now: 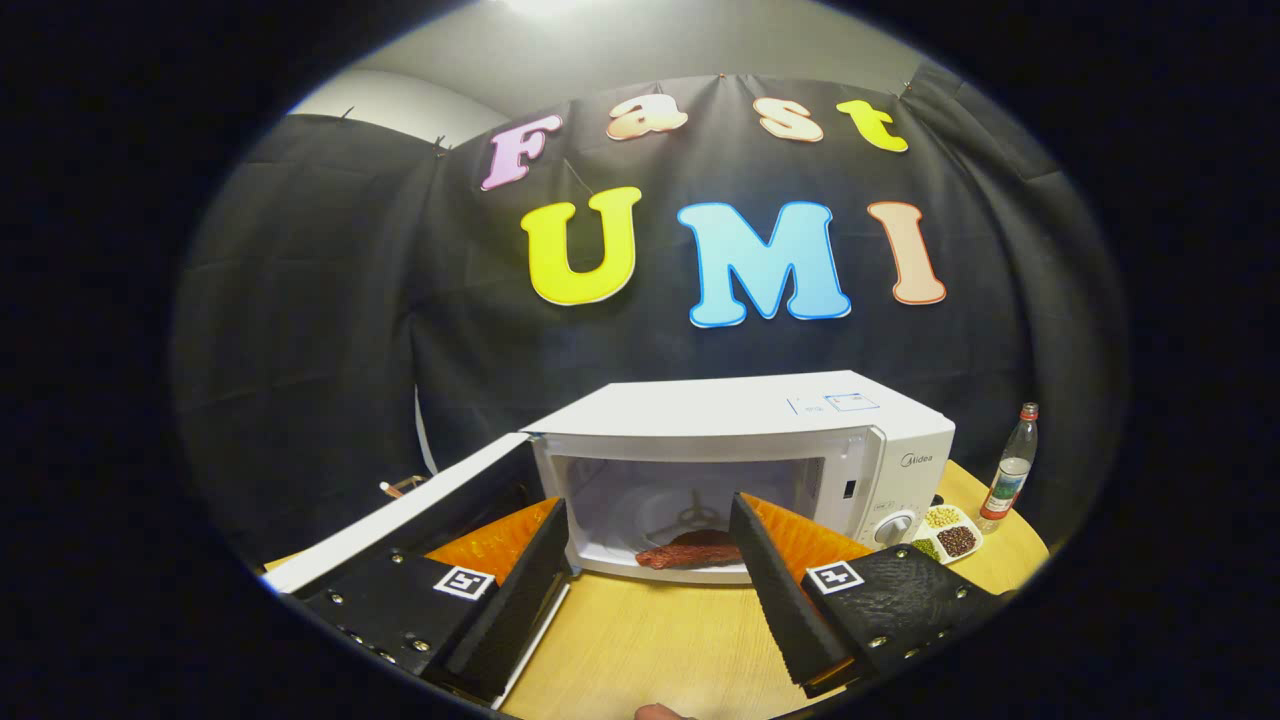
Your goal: Open the microwave, put the food inside, and close the microwave door.
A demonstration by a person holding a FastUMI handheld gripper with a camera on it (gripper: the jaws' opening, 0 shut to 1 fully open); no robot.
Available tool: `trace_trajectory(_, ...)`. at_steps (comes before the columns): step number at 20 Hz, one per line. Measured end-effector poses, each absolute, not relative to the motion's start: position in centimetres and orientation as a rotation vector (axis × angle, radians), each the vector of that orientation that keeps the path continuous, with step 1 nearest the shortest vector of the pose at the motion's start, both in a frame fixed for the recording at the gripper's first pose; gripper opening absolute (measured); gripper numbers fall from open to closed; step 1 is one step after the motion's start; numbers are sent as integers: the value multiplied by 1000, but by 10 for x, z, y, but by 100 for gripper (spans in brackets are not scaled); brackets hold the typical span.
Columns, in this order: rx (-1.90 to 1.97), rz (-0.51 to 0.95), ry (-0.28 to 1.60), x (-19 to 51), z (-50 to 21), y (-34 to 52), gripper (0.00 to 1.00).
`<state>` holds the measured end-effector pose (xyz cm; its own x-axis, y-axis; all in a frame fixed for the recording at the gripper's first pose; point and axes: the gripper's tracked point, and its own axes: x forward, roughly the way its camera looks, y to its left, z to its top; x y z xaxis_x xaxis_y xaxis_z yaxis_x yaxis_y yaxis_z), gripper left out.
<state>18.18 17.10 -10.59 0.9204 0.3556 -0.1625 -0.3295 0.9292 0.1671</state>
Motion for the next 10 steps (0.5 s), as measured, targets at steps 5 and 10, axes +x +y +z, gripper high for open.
trace_trajectory(5, 204, 496, 189, 120, -73, 210, 98)
trace_trajectory(10, 255, 674, 193, 59, -52, 271, 98)
